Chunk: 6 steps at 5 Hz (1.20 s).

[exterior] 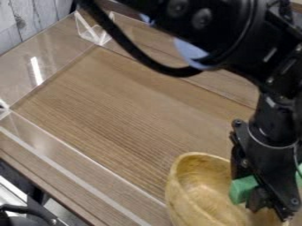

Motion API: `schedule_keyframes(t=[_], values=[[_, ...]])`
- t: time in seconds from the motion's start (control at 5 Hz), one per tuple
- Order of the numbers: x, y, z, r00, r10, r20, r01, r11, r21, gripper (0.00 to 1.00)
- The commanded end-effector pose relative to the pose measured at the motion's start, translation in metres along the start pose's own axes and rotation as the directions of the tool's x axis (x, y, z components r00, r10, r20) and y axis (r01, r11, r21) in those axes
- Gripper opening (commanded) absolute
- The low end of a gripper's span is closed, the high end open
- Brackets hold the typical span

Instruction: Put green object into wooden bowl

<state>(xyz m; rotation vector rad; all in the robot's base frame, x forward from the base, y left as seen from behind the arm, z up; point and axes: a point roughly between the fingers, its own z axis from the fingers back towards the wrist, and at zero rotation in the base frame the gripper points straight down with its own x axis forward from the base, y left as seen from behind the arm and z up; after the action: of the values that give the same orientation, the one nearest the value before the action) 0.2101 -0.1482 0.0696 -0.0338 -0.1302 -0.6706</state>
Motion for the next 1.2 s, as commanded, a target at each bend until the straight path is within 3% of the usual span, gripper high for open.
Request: schedule_keyframes(t=[0.0,0.2,0.4,0.6,1.0], values=[[0.002,0.006,0.01,0.998,0.039,0.05,-0.039,0.999,0.002,1.0],[-0.002,0.014,0.007,0.996,0.068,0.051,-0.068,0.998,0.0,1.0],[0.002,0.02,-0.004,0.995,0.081,0.063,-0.081,0.997,-0.002,0.0],[0.006,0.025,-0.014,0.994,0.092,0.065,-0.092,0.996,-0.007,1.0],[0.006,0.013,-0.013,0.996,-0.057,0.071,0.06,0.997,-0.04,1.0]])
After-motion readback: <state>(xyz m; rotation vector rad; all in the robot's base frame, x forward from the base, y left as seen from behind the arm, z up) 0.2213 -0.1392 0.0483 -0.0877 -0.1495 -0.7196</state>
